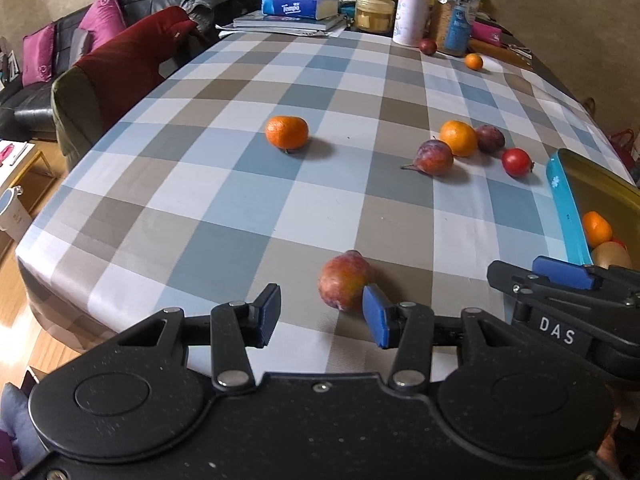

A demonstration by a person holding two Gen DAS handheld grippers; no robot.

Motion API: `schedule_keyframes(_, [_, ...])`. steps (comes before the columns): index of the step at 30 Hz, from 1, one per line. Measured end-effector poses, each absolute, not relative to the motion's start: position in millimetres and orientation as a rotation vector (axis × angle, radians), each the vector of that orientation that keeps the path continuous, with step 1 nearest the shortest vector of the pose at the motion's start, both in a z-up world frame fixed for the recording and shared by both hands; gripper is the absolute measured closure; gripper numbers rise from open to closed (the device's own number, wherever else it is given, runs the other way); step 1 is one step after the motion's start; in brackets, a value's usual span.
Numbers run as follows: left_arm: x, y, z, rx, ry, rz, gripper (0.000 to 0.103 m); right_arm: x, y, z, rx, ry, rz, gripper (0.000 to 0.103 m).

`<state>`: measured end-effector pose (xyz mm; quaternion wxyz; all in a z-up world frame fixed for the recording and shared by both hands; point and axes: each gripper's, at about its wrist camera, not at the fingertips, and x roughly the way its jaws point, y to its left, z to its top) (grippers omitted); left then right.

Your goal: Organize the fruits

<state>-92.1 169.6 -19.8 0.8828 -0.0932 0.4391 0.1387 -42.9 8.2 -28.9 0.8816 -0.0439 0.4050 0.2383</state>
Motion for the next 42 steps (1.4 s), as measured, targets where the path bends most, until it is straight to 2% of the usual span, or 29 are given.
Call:
schedule_keyframes(16, [-72.0, 166.7, -43.2, -0.18, 0.937, 0.274, 0.048, -27.9, 7.8, -38.2, -0.089, 0.854, 0.484, 0.055])
schedule_keyframes(22, [-67.9, 165.1, -43.9, -0.156, 0.91, 0.252, 0.058, -23.6, 10.4, -37.3, -0.094, 0.846, 0.478, 0.055])
schedule_keyframes(42, [-21.1, 181.2, -48.3, -0.143, 0.879, 0.264, 0.056, 21.9, -3.8, -24.9, -0.006, 0.852, 0.457, 0.056])
